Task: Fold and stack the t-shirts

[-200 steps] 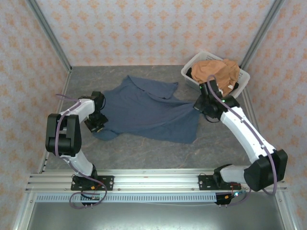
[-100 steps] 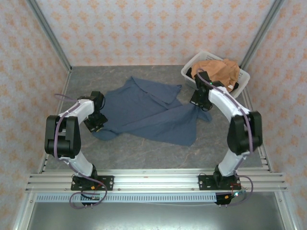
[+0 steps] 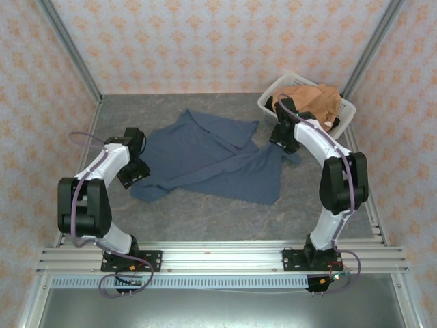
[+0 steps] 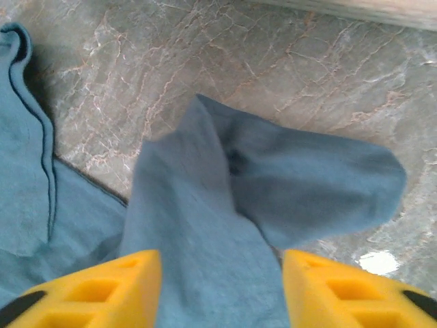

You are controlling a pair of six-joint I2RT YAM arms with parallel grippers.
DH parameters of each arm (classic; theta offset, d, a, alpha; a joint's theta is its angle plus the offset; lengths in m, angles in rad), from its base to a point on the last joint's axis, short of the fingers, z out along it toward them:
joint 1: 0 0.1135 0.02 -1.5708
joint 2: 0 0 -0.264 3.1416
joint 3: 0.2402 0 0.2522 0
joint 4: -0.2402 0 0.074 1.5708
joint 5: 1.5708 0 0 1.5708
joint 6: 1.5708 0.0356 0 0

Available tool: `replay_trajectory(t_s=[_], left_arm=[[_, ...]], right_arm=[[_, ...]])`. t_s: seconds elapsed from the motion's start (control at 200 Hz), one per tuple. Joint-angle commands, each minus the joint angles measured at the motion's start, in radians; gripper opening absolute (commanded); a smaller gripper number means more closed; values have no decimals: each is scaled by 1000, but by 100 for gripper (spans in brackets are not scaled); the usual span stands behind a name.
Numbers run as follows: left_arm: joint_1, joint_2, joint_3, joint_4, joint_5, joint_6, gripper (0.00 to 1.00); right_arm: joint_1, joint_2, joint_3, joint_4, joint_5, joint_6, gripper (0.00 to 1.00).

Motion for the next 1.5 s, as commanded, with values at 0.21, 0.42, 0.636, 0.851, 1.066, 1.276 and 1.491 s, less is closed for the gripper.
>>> replay_trajectory(t_s=[0.21, 0.42, 0.636, 0.851, 1.066, 1.276, 1.491], left_arm=[[68, 20, -58, -22, 12, 37, 54], [73, 132, 6, 122, 69, 63, 47], [72, 207, 16, 146, 67, 64, 4], [33, 51, 25, 26, 39, 31, 0], [-22, -94, 40, -154, 4, -44, 0], [-49, -119, 93, -241, 17, -93, 0], [-45, 85, 155, -151, 7, -50, 0]], right_arm=[[71, -343, -290, -60, -65, 66, 54], [160, -367, -449, 43, -144, 112, 52], [171, -263, -495, 105, -153, 148, 47], [170, -140, -458, 92, -77, 160, 36], [158, -59, -375, 45, 10, 143, 30], [140, -1, -322, 24, 48, 119, 28], [108, 61, -264, 24, 54, 102, 27]])
